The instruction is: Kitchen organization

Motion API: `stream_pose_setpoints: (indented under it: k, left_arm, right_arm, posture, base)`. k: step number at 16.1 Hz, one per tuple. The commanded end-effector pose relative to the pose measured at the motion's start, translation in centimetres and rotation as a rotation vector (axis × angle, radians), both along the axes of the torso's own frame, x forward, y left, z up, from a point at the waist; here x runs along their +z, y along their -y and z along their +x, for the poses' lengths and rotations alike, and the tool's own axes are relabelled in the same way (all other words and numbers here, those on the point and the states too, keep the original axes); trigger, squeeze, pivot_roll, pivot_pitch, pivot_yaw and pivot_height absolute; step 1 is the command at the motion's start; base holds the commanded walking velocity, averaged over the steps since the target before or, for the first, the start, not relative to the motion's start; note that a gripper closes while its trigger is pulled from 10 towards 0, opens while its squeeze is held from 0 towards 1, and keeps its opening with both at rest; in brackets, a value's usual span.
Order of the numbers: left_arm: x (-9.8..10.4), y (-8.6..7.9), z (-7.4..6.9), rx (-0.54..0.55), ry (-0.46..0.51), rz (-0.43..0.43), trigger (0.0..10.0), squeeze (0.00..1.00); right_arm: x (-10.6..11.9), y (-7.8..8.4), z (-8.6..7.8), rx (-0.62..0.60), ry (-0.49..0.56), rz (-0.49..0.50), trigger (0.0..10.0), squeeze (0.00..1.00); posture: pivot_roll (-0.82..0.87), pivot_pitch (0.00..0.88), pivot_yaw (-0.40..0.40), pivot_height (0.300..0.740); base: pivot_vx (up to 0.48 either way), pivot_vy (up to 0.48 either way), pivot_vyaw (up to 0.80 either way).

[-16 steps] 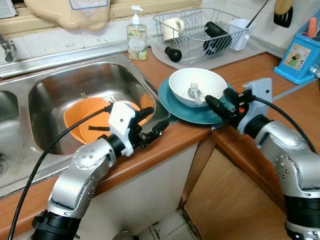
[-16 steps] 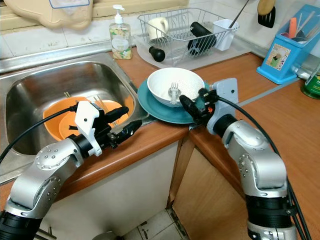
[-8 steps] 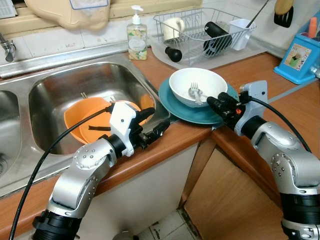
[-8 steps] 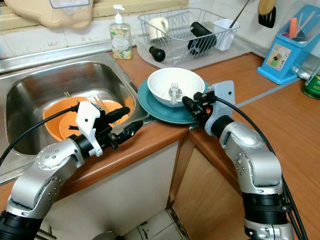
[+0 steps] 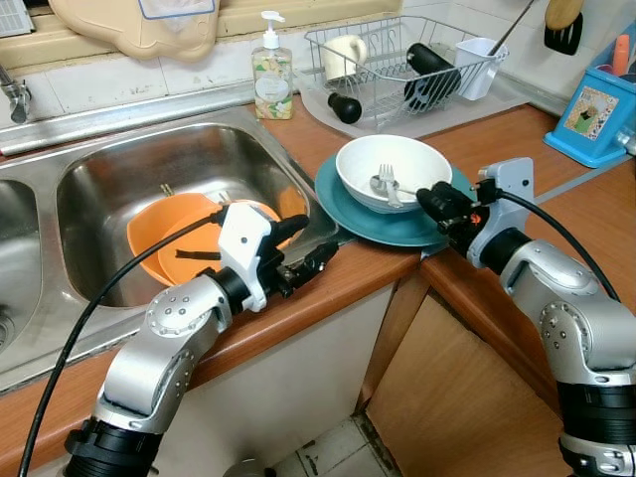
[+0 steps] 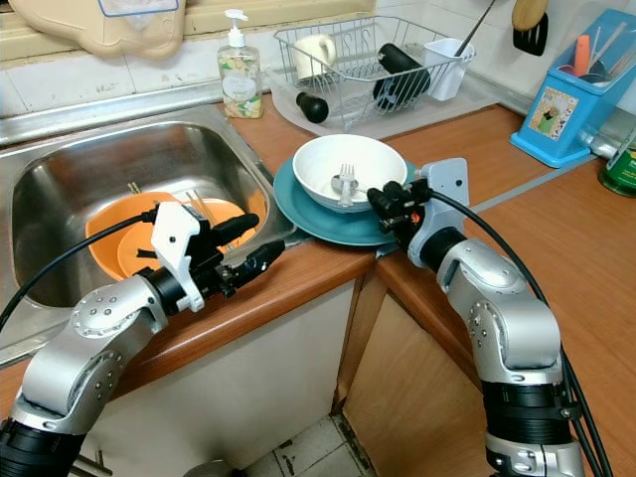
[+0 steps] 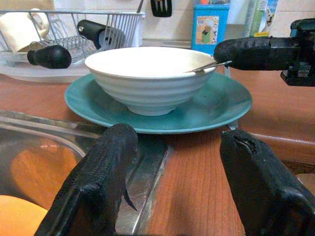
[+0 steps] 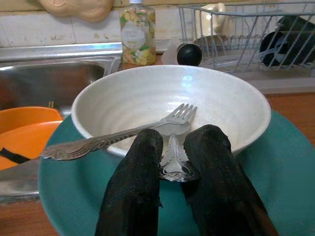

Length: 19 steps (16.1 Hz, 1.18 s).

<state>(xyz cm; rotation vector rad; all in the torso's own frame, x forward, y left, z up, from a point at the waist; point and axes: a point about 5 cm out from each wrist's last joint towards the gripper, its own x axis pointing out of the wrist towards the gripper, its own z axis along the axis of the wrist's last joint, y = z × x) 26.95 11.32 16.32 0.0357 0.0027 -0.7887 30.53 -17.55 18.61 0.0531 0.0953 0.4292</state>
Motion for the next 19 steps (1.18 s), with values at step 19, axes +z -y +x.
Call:
stream_pose_setpoints:
  k: [19]
  left_arm:
    - [0.5, 0.6, 0.1, -0.032, 0.085, 0.123, 10.0, 0.00]
  right_arm:
    - [6.5, 0.9, 0.6, -0.062, 0.286, -0.106, 0.0, 0.00]
  posture:
    - [-0.03, 0.000, 0.017, 0.740]
  base:
    - [0.000, 0.000, 0.00]
